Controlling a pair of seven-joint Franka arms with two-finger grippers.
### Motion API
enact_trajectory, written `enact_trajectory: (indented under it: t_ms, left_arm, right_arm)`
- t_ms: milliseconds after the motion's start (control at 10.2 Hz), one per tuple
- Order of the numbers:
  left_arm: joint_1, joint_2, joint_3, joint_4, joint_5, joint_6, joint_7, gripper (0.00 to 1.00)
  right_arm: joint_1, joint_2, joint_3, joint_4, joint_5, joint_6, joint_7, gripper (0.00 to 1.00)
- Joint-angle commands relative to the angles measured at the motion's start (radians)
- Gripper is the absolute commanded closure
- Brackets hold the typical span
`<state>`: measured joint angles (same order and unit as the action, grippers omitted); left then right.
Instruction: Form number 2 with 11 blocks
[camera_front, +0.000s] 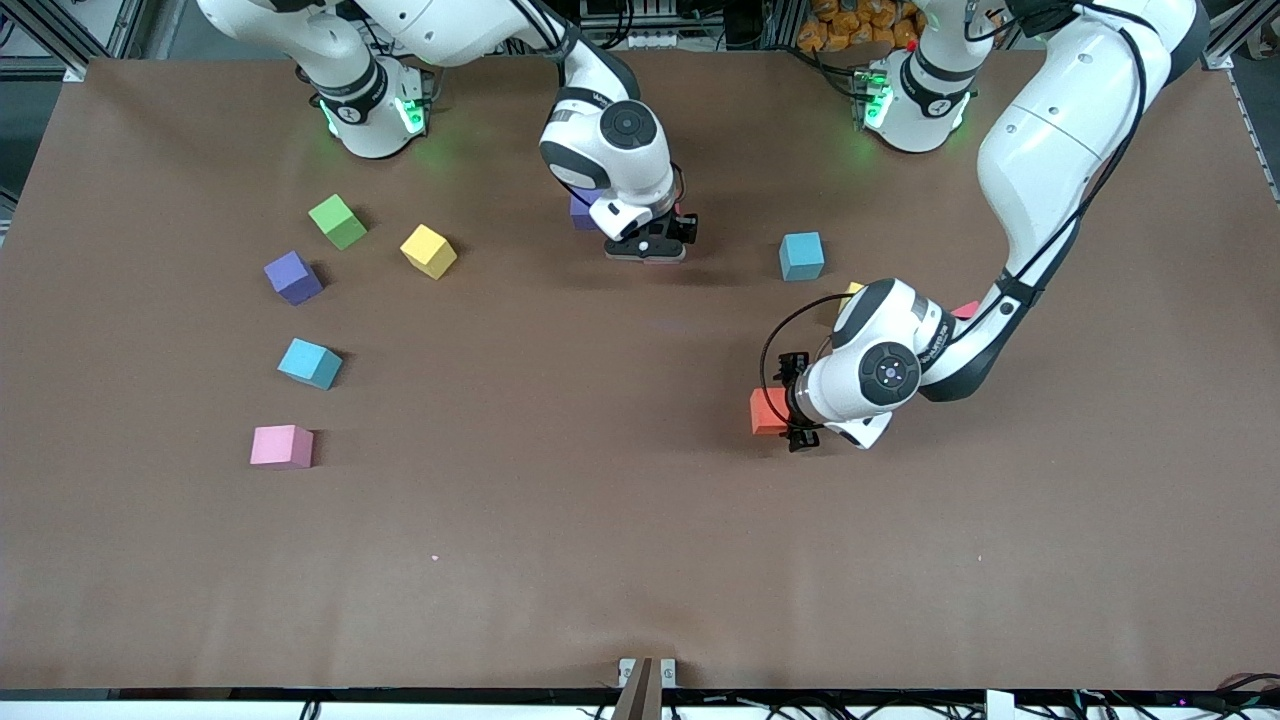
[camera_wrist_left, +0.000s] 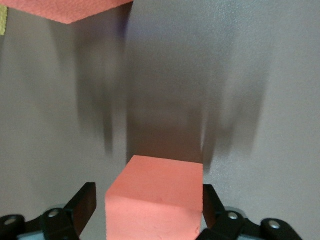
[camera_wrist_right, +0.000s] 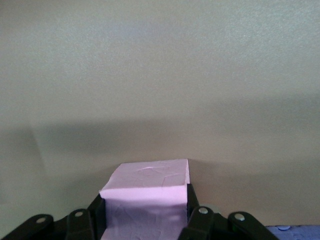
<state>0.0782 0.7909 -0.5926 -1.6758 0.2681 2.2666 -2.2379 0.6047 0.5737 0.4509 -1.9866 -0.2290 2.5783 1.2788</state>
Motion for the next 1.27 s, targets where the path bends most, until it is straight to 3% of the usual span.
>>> enact_trajectory:
  t_ms: [0, 98, 195, 293, 391, 488, 586, 781, 1172]
  left_arm:
    - [-0.011, -0.002, 0.007, 0.005, -0.007, -0.013, -0.008, 0.62]
    - [-0.011, -0.001, 0.008, 0.005, -0.007, -0.013, -0.008, 0.88]
    - [-0.011, -0.002, 0.008, 0.005, -0.006, -0.013, -0.006, 1.00]
    - [-0.009, -0.002, 0.008, 0.005, -0.004, -0.013, 0.001, 1.00]
    - [-0.008, -0.004, 0.008, 0.010, -0.003, -0.013, 0.003, 1.00]
    - [-0.006, -0.007, 0.008, 0.011, 0.003, -0.013, 0.006, 1.00]
    - [-0.005, -0.010, 0.008, 0.013, 0.017, -0.013, 0.018, 1.00]
    - [-0.008, -0.015, 0.007, 0.011, 0.055, -0.013, 0.094, 1.00]
    - [-0.011, -0.027, 0.001, 0.010, 0.103, -0.018, 0.341, 1.00]
  right_arm:
    - [0.009, 0.009, -0.003, 0.011, -0.032, 0.000, 0.034, 0.61]
    - [0.009, 0.009, -0.003, 0.011, -0.035, 0.000, 0.034, 0.61]
    - [0.009, 0.009, -0.003, 0.009, -0.038, 0.000, 0.034, 0.61]
    - [0.009, 0.009, -0.003, 0.008, -0.039, -0.001, 0.034, 0.58]
    - [0.009, 0.009, -0.003, 0.008, -0.039, 0.000, 0.034, 0.45]
    - [0.006, 0.008, -0.003, 0.006, -0.041, -0.001, 0.033, 0.24]
    - [0.004, 0.006, -0.003, 0.006, -0.050, -0.007, 0.030, 0.10]
    - [-0.006, 0.003, -0.003, 0.006, -0.059, -0.013, 0.027, 0.03]
    - [-0.038, -0.055, 0.005, 0.008, -0.059, -0.050, 0.017, 0.00]
